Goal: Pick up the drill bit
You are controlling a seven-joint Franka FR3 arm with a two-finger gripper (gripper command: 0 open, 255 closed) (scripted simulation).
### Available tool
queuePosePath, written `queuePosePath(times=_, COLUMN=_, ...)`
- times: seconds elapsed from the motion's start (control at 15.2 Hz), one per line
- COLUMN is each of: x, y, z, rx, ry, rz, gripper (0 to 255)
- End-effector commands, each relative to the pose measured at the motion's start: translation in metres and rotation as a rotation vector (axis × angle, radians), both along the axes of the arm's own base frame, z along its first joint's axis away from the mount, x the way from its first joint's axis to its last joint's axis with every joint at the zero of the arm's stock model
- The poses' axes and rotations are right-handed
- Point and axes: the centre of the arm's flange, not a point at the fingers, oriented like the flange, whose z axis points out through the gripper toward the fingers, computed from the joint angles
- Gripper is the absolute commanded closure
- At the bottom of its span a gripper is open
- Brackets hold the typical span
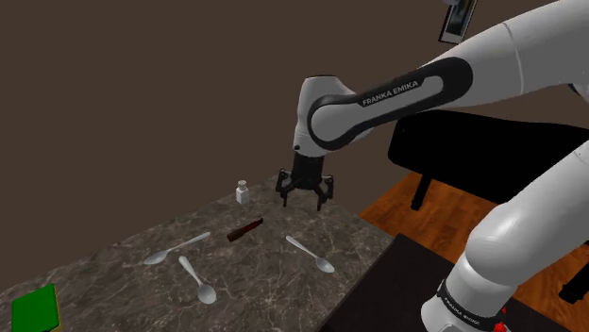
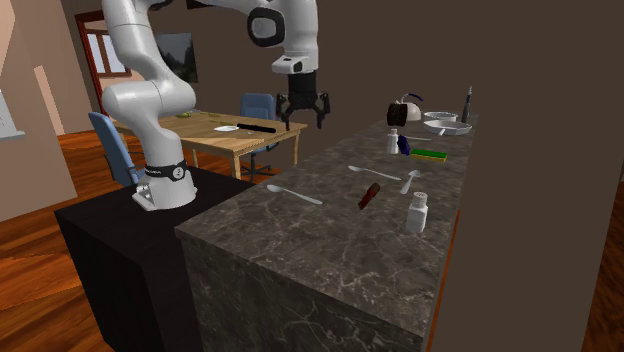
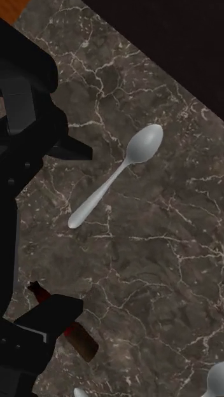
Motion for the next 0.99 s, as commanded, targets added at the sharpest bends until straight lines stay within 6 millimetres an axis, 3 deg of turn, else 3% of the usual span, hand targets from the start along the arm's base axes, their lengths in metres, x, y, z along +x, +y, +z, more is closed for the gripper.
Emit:
queuePosePath(times=0.0, x=0.019, y=0.011, z=-0.018, rx=0.005, ry=-0.001, rz=-0.075, gripper=0)
queuePosePath(times=0.46, x=0.083, y=0.036, z=-0.072, rx=0.017, ry=-0.001, rz=-0.318, gripper=0)
queuePosePath(times=0.92, x=0.152, y=0.045, z=-0.126, rx=0.029, ry=-0.002, rz=-0.561, gripper=0)
